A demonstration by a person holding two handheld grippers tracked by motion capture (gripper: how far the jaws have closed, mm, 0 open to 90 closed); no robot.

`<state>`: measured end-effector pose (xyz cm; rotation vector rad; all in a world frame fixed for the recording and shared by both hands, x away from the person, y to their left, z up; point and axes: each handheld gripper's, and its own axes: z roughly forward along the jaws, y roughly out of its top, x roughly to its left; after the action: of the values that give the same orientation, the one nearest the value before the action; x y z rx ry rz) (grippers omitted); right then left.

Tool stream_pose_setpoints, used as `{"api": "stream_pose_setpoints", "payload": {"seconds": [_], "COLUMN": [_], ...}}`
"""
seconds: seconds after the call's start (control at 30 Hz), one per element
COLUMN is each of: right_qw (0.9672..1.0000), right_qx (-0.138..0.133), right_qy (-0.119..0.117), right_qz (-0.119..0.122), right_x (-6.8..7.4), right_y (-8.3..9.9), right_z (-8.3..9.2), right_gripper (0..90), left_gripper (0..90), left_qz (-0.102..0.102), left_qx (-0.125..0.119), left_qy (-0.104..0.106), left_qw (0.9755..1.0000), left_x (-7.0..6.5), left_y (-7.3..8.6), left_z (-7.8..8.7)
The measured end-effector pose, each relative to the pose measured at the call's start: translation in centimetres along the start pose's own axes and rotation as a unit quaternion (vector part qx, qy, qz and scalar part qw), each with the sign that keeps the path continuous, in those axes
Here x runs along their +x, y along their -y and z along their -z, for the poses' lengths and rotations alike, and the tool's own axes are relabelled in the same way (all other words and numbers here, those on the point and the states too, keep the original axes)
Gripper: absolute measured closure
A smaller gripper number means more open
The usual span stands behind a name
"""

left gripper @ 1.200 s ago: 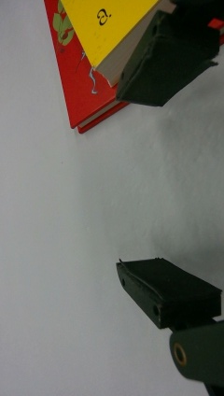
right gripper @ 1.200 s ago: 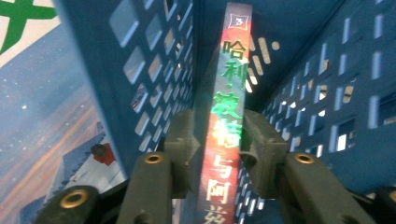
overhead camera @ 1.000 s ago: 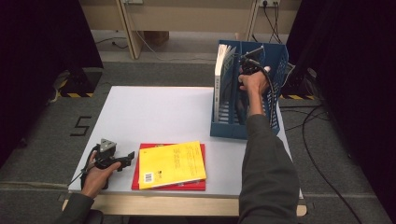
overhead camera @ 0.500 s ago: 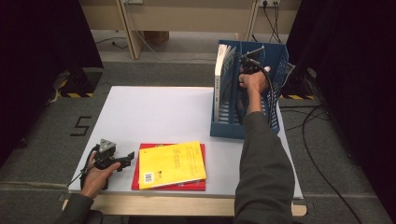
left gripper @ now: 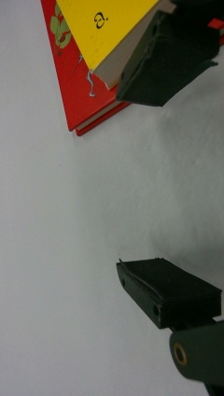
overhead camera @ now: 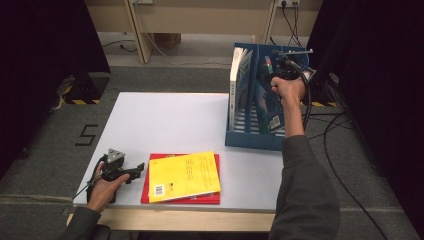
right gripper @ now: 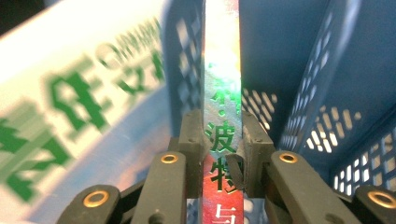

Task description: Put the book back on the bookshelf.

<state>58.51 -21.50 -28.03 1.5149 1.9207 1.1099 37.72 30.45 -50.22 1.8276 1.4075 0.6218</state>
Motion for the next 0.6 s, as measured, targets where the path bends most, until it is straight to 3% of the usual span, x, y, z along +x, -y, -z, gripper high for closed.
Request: {"api": "stream_pose_setpoints", "payload": {"seconds": [0.03, 0.27, 0.6], "right_qw": [0.9998, 0.9986, 0.9955], "right_qx": [-0.015, -0.051, -0.095], "right_qy": [0.001, 0.009, -0.01], "right_qz": [0.009, 0.013, -0.003], "right_x": [0.3, 0.7, 0.5], "right_y": [-0.5, -3.1, -3.8], "right_z": [1.2, 3.4, 6.1], "right_gripper": [75.1, 75.1, 75.2], "left_gripper": [14.5, 14.6, 14.6], "left_qz": [-0.001, -0.003, -0.004], "left_qx": [0.0, 0.0, -0.001], "left_qy": [-0.001, -0.002, -0.001], "left_qw": [1.0, 1.0, 1.0], "left_x": [0.0, -0.1, -0.1], "left_y": [0.0, 0.0, 0.0], "left_z": [0.0, 0.0, 0.0]}}
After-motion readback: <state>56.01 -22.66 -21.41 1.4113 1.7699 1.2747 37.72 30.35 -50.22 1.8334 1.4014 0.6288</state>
